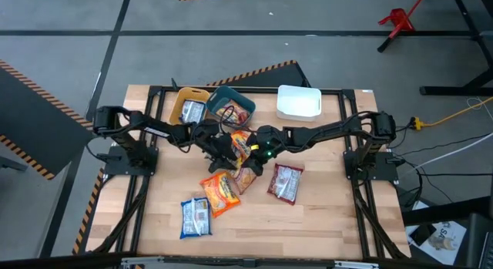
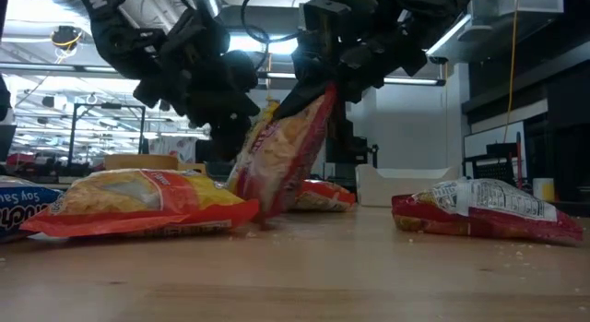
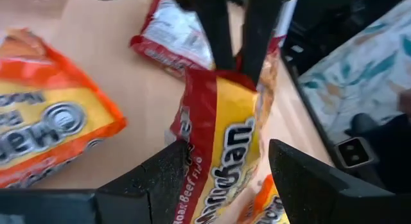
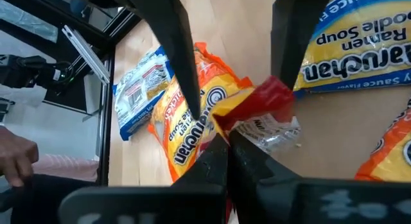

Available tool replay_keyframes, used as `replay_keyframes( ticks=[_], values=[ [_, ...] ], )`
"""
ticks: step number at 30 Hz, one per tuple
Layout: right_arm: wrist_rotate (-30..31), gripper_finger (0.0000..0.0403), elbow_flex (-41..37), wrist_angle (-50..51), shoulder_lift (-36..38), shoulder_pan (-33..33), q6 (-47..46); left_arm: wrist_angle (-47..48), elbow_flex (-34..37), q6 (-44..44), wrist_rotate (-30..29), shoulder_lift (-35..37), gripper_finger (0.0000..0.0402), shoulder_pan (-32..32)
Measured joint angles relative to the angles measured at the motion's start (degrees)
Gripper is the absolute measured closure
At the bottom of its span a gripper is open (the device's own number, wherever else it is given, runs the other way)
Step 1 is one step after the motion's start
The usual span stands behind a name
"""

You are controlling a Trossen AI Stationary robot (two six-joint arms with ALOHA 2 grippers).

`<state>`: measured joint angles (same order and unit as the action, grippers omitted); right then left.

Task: Sort Maruchan noodles
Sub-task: Put the left red bag into the blue bin

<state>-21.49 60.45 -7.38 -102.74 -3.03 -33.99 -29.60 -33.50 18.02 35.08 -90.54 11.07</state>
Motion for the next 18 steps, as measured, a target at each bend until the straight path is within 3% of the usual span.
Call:
replay_keyframes(
  ticks=[10, 18],
  values=[
    [1.0, 0.0403, 0.0, -0.7, 0.0, 0.0, 2.0, -4.0, 0.0, 1.4, 3.1, -3.8, 0.0185, -0.6],
    [-0.1, 0.0403, 0.0, -2.5, 0.0, 0.0, 2.8, -3.9, 0.0, 2.0, -2.7, -3.8, 0.0185, -0.8]
  ],
)
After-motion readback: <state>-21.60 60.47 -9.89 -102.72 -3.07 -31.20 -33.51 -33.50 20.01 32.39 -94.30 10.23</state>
